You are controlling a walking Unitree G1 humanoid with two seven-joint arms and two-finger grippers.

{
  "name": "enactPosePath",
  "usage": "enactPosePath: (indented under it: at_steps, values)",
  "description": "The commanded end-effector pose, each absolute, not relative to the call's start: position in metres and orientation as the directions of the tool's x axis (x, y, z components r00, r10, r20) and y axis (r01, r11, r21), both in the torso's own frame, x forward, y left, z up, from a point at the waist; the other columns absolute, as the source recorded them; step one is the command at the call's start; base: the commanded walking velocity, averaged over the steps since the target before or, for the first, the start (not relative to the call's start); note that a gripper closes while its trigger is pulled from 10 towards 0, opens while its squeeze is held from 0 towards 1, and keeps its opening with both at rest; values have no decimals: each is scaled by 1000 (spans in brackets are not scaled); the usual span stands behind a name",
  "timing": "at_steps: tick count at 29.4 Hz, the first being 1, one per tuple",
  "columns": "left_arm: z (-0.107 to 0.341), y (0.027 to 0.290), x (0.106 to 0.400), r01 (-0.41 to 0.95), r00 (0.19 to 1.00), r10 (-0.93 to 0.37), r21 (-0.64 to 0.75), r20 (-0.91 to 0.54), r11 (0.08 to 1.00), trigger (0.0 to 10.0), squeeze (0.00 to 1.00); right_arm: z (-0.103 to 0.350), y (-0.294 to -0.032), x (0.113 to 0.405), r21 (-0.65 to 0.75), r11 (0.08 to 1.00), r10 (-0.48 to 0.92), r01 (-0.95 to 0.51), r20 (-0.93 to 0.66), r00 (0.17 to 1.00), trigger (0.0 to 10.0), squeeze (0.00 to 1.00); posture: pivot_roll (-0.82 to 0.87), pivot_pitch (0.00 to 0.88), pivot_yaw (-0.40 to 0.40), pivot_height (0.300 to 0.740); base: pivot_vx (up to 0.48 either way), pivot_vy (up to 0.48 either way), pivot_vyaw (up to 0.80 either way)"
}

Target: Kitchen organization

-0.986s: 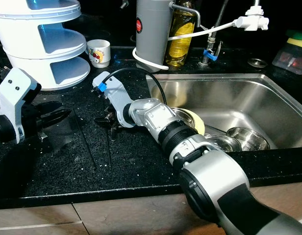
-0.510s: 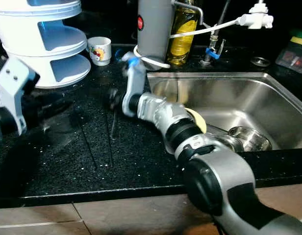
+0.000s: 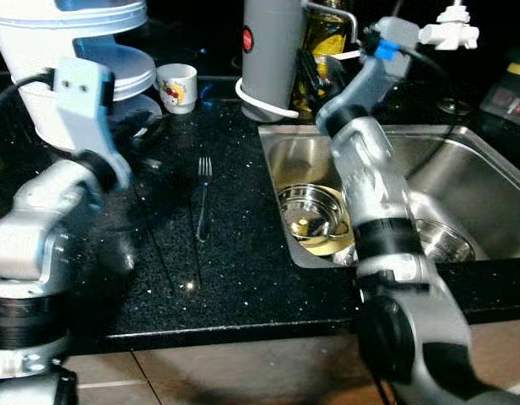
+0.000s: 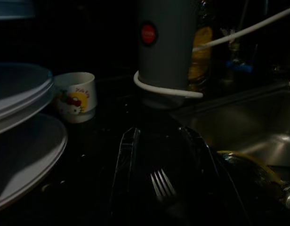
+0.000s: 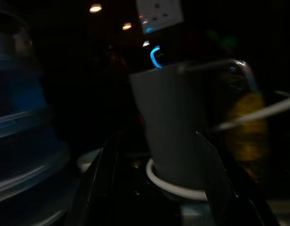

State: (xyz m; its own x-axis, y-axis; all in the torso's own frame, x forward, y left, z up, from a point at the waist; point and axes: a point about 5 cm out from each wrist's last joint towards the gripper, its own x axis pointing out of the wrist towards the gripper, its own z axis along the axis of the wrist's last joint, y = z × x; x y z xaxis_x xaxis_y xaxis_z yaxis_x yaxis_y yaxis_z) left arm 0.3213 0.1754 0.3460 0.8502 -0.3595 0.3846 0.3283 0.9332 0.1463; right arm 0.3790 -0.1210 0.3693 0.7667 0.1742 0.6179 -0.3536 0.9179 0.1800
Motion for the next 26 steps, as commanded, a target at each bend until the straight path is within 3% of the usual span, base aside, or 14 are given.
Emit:
enactPosePath:
  at_steps: [1, 9, 14, 26]
  values:
    - [338, 168, 320, 307, 869, -352, 180, 346, 935, 10000, 0, 365, -126, 370, 190, 926, 143, -327, 625, 767, 10000, 0, 39, 163, -6, 740, 0, 0, 0]
    - [349, 158, 316, 322, 846, -330, 90, 419, 942, 10000, 0, 347, -128, 349, 182, 934, 130, -307, 627, 768, 10000, 0, 35, 155, 6, 740, 0, 0, 0]
    - [335, 146, 312, 323, 854, -323, 71, 408, 944, 10000, 0, 314, -114, 331, 81, 957, 188, -277, 554, 811, 10000, 0, 24, 156, 6, 740, 0, 0, 0]
    - [332, 144, 310, 304, 863, -296, 49, 410, 951, 10000, 0, 308, -113, 325, 113, 952, 192, -283, 501, 844, 10000, 0, 23, 162, -1, 740, 0, 0, 0]
